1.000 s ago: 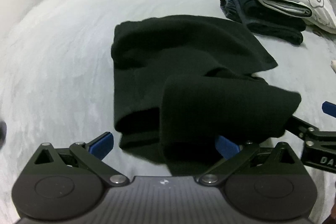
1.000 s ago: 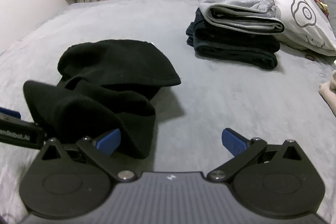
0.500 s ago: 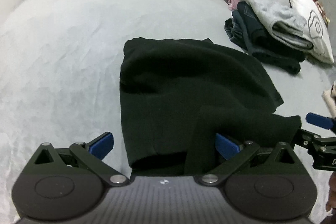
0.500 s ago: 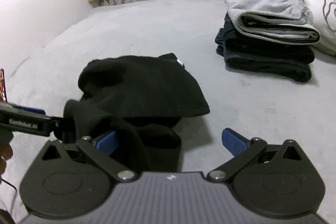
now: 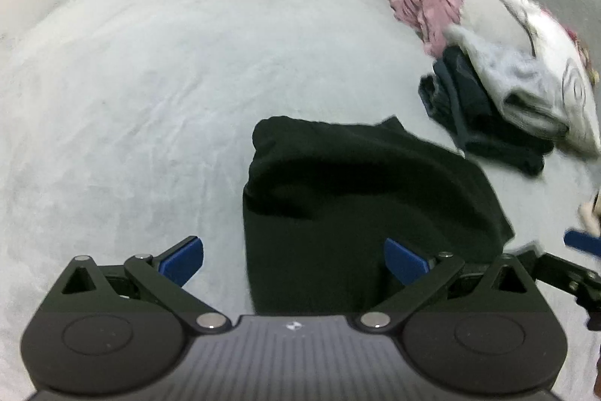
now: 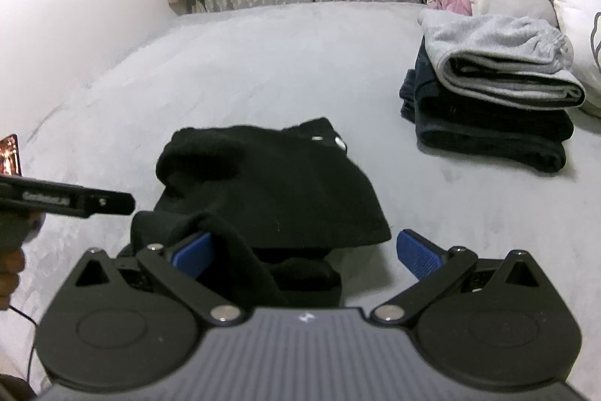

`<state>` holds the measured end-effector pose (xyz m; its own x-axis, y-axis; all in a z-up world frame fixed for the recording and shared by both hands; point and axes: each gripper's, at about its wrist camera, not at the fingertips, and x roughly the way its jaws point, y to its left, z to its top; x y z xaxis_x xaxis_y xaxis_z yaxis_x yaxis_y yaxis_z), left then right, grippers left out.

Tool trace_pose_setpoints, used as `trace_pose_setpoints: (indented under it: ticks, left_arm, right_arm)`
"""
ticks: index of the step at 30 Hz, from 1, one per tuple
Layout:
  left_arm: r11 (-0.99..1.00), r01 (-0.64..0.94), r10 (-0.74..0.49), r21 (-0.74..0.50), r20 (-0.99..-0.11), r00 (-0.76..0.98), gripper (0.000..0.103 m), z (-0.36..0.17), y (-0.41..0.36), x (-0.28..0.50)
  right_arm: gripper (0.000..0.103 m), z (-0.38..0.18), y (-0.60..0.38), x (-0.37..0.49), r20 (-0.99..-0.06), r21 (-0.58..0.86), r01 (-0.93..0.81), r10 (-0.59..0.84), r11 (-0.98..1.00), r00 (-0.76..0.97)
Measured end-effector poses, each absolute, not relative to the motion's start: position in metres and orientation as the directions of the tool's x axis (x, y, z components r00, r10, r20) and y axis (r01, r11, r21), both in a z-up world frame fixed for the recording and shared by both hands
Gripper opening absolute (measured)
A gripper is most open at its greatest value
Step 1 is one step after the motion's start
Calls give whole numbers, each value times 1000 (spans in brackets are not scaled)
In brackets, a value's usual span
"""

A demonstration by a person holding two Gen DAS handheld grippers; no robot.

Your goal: Fold clothes

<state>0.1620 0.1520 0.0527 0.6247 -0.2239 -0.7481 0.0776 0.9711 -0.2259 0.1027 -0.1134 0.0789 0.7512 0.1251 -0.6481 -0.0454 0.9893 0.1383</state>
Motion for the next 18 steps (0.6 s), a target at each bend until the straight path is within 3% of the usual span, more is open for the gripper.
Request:
trace_pose_setpoints:
  ticks: [4, 7, 14, 18]
  left_arm:
    - [944, 50, -282, -325, -724, 630, 102, 42, 160, 175]
    - [942, 43, -285, -334, -721, 632, 100, 35, 157, 185]
    - [935, 52, -308, -352, -729, 611, 84, 9, 152, 202]
    - [924, 65, -332, -376, -709, 622, 84, 13, 159, 206]
  right_arm:
    - [103, 86, -129, 100, -622, 176, -20, 126, 984, 773]
    - [103, 85, -140, 100, -615, 185, 3, 113, 983, 780]
    - [103, 62, -159, 113, -643, 214, 56, 98, 975, 760]
    - [103, 60, -167, 137, -647, 234, 51, 116, 971, 753]
